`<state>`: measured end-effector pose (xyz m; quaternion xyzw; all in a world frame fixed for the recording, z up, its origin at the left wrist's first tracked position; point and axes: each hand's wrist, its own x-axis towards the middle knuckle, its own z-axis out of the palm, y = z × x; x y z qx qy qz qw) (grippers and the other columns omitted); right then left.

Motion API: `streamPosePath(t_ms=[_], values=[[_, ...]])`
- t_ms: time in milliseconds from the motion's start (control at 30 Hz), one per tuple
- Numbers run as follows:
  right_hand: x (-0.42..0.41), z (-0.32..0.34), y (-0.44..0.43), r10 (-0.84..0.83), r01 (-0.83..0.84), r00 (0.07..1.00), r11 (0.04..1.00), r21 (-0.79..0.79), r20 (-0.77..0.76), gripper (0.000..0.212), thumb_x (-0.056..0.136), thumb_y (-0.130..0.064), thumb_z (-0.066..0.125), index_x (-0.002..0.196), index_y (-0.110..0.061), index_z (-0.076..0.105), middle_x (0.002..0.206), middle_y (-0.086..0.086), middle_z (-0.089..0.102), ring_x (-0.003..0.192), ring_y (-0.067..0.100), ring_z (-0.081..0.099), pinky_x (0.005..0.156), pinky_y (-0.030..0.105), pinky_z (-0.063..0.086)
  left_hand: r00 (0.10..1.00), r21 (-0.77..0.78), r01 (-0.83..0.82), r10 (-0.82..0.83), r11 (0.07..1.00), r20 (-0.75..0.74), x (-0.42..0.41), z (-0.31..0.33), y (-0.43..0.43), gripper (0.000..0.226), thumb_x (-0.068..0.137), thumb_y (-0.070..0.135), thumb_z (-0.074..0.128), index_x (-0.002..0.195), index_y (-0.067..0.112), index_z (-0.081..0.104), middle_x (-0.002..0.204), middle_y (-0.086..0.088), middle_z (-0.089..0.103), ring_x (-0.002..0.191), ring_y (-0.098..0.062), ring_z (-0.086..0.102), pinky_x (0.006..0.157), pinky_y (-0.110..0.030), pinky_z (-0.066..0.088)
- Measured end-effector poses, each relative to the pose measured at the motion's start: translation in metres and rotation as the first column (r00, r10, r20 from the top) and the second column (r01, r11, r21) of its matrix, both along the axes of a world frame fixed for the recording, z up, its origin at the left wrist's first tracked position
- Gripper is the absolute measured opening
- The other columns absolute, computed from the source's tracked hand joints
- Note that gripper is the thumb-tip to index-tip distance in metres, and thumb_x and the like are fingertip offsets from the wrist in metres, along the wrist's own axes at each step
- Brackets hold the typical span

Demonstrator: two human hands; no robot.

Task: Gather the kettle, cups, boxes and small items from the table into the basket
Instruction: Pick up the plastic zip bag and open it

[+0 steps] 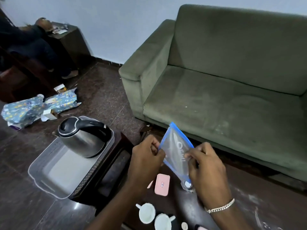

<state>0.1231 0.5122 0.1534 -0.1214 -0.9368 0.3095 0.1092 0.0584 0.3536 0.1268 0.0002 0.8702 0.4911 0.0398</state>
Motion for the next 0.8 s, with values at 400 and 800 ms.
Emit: streamPosePath(t_ms=[400,800], values=[[0.005,0.030,0.050,-0.070,0.189,0.830,0.969,-0.160,0.554,0.024,0.089,-0.020,0.051,0.098,-0.007,0.069,0.073,0.010,0.076,0.083,0.026,0.073,0.077,0.032,0.058,0.988,0.041,0.153,-0.153,0.987,0.005,0.027,-0.004,0.076,0.017,0.082,0.005,0.072,0.074,0.018,0.063,0.071,-0.001,0.065,0.063,-0.022,0.069,0.065,-0.040,0.058],[0.003,-0.016,0.079,-0.184,0.296,0.819,0.947,-0.124,0.544,0.013,0.090,-0.004,0.055,0.085,-0.004,0.067,0.079,0.007,0.071,0.080,0.025,0.067,0.060,0.019,0.043,0.954,0.030,0.277,-0.270,0.961,-0.133,0.060,-0.009,0.111,0.018,0.084,0.011,0.075,0.078,0.023,0.064,0.077,0.011,0.061,0.065,-0.007,0.059,0.062,-0.030,0.055]])
